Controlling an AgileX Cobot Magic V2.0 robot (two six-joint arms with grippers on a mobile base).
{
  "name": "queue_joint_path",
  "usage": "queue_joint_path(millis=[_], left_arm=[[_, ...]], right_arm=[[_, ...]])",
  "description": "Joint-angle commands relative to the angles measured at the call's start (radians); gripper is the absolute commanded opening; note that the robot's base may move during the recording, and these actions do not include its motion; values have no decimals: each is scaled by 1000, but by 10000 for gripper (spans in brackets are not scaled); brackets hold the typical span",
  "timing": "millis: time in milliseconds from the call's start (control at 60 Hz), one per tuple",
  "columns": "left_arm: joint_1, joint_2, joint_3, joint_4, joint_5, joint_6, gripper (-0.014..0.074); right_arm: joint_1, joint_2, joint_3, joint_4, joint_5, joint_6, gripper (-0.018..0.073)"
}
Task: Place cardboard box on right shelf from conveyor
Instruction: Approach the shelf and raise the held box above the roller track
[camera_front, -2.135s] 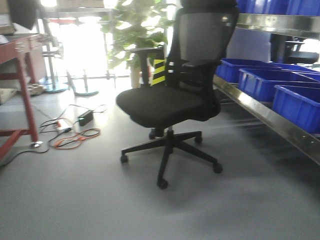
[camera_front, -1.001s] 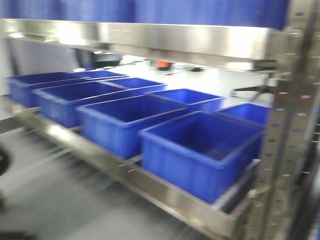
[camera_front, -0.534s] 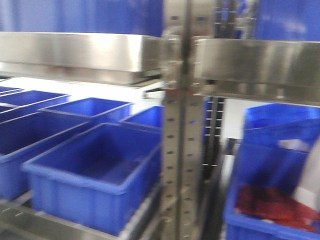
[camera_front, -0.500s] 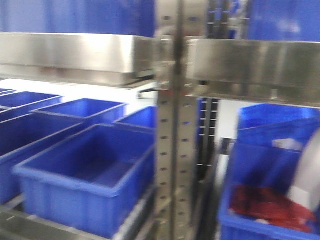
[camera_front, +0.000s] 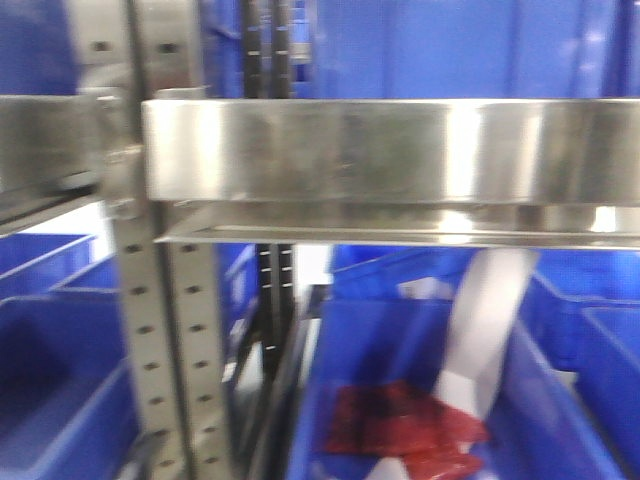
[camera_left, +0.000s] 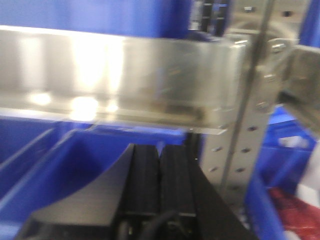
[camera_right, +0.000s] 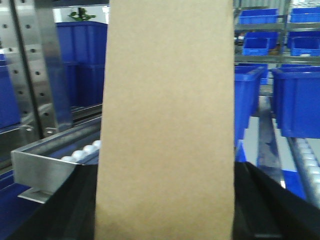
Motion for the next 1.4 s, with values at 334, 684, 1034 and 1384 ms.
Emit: queue_joint_path(millis=[334,684,1034,1384], left_arm=[[0,-15,8,-6,-86,0,-116],[0,-15,8,-6,-86,0,-116],[0,-15,8,-6,-86,0,-116],[0,-15,8,-6,-86,0,-116]], right_arm=[[-5,18,-24,-24,-105,-12,150],[-5,18,-24,-24,-105,-12,150],[-5,18,-24,-24,-105,-12,150],[-5,18,-24,-23,-107,-12,150]])
